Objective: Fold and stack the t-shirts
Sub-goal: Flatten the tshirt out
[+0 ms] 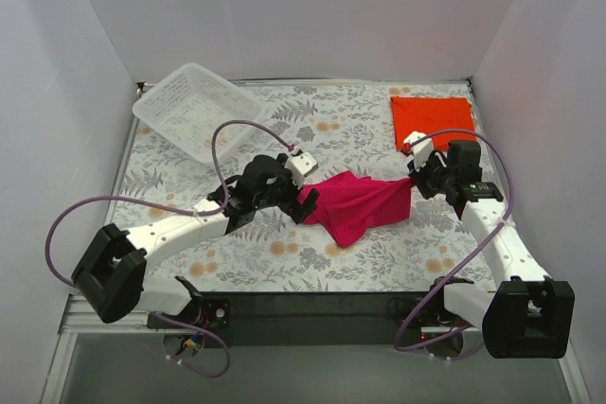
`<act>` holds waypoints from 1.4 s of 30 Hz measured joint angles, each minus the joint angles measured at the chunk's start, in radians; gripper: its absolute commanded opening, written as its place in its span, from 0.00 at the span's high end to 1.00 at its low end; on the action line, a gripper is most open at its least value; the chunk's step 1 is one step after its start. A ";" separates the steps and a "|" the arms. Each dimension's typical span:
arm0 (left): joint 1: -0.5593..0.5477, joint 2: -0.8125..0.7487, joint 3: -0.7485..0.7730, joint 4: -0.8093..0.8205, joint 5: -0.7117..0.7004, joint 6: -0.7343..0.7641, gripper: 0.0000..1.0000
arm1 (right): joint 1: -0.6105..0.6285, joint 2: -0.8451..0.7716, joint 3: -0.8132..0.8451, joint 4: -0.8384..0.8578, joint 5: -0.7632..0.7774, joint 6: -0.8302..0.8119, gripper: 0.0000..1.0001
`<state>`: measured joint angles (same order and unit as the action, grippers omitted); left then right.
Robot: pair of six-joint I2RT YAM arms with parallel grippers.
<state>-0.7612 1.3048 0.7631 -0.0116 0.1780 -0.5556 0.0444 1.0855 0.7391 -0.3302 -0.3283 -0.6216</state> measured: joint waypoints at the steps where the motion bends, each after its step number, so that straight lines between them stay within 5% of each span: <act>1: 0.000 0.038 0.021 0.003 0.002 0.010 0.18 | -0.002 0.000 -0.003 0.002 -0.007 0.002 0.99; 13: 0.007 0.376 0.261 -0.020 0.042 0.022 0.43 | -0.006 -0.003 -0.011 0.023 -0.086 0.017 0.99; 17: 0.009 0.407 0.269 -0.064 0.080 0.010 0.98 | -0.010 -0.011 -0.016 0.024 -0.106 0.017 0.99; 25: 0.010 0.283 0.269 -0.123 0.113 -0.011 1.00 | -0.011 -0.033 0.082 -0.034 -0.127 0.037 0.99; 34: 0.011 -0.156 0.268 0.026 0.236 -0.141 1.00 | -0.012 -0.023 0.595 -0.064 -0.173 0.207 0.99; 42: 0.011 -0.235 0.279 0.131 0.348 -0.285 1.00 | -0.018 0.029 0.969 -0.089 -0.241 0.336 0.99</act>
<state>-0.7498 1.0702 1.0420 0.1192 0.5259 -0.8402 0.0261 1.1149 1.7084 -0.4187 -0.5694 -0.2852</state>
